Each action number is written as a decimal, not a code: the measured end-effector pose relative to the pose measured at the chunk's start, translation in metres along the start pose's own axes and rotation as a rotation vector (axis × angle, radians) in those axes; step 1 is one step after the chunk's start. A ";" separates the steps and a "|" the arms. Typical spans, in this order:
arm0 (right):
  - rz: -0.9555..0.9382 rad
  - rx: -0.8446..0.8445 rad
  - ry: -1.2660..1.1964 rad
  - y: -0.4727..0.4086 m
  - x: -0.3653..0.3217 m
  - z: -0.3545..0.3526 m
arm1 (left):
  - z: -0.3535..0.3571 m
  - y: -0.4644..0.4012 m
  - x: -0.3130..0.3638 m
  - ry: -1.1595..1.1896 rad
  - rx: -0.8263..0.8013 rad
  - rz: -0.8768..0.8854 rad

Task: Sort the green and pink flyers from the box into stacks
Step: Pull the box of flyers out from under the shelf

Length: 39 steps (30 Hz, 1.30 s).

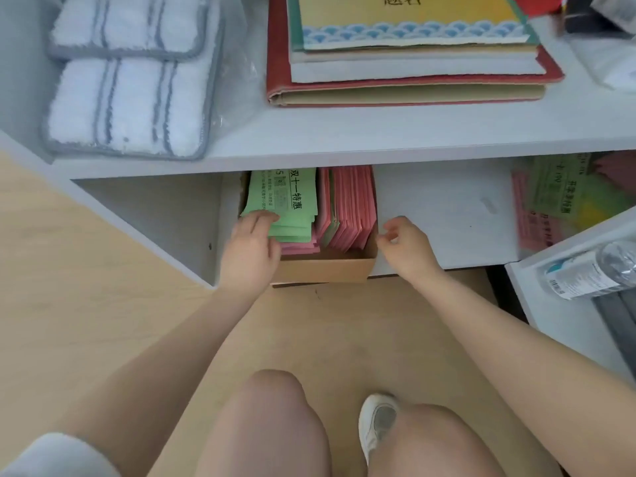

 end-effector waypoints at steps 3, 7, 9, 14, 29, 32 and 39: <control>0.190 -0.083 -0.126 -0.003 0.022 0.037 | 0.013 -0.009 -0.049 -0.032 0.015 -0.316; 0.365 -0.133 -0.364 0.007 0.032 0.067 | 0.021 -0.006 -0.064 0.047 0.054 -0.439; 0.371 -0.092 -0.442 0.006 0.032 0.066 | 0.011 0.002 -0.074 0.047 0.070 -0.519; 0.288 -0.006 -0.345 0.001 0.033 0.045 | 0.015 0.011 -0.064 -0.047 -0.022 -0.456; 0.410 0.203 -0.404 0.019 0.085 0.014 | 0.127 0.076 0.058 0.716 -0.260 -0.507; 0.365 0.202 -0.424 0.019 0.092 0.004 | 0.113 0.066 0.049 0.599 -0.181 -0.476; 0.214 0.107 -0.352 0.020 0.125 -0.043 | 0.042 0.015 0.028 0.284 0.123 -0.173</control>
Point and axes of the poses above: each hand's wrist, its own y-axis away from the middle knuckle, its own z-axis out of the palm, x = y × z, the point moved 10 cm from there along -y, towards the middle knuckle, and after that the axes turned 7 degrees about y, right-handed, at the moved point
